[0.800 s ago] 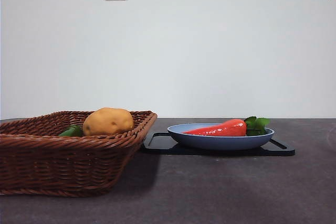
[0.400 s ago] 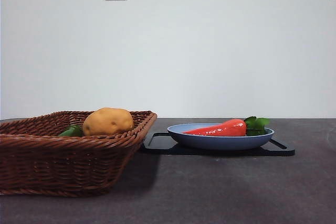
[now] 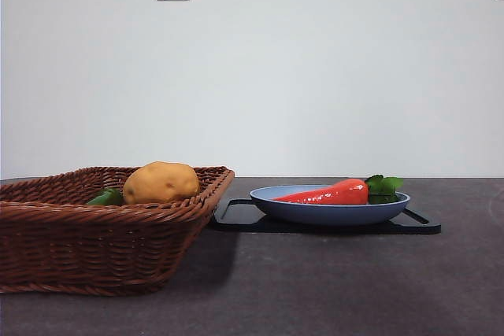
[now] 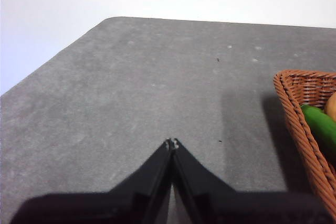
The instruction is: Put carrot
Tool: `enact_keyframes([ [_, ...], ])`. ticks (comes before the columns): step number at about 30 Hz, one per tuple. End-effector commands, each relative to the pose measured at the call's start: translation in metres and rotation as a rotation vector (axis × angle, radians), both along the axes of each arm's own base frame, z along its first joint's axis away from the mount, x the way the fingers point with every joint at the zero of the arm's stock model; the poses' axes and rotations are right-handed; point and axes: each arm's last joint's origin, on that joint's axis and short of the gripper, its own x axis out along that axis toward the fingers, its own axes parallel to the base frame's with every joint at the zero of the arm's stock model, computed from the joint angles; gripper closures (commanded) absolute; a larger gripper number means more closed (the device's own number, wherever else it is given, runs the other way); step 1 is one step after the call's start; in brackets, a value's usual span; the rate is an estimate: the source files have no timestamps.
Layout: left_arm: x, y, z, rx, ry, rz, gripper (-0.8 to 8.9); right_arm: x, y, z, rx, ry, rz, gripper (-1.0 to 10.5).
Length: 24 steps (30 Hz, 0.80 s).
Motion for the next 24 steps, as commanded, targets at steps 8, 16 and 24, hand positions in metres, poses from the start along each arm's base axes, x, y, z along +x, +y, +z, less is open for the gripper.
enact_keyframes([
  [8,0.0,0.0,-0.002,-0.006,0.0,0.008,8.05,0.0,-0.014,-0.076,0.027,-0.002,0.079,9.4],
  [16,0.0,0.0,-0.002,-0.006,-0.001,0.009,8.05,0.002,-0.014,-0.113,0.034,0.048,0.078,9.4],
  [24,0.0,0.0,-0.002,-0.006,-0.001,0.009,8.05,-0.001,-0.014,-0.116,0.113,0.03,0.067,9.4],
])
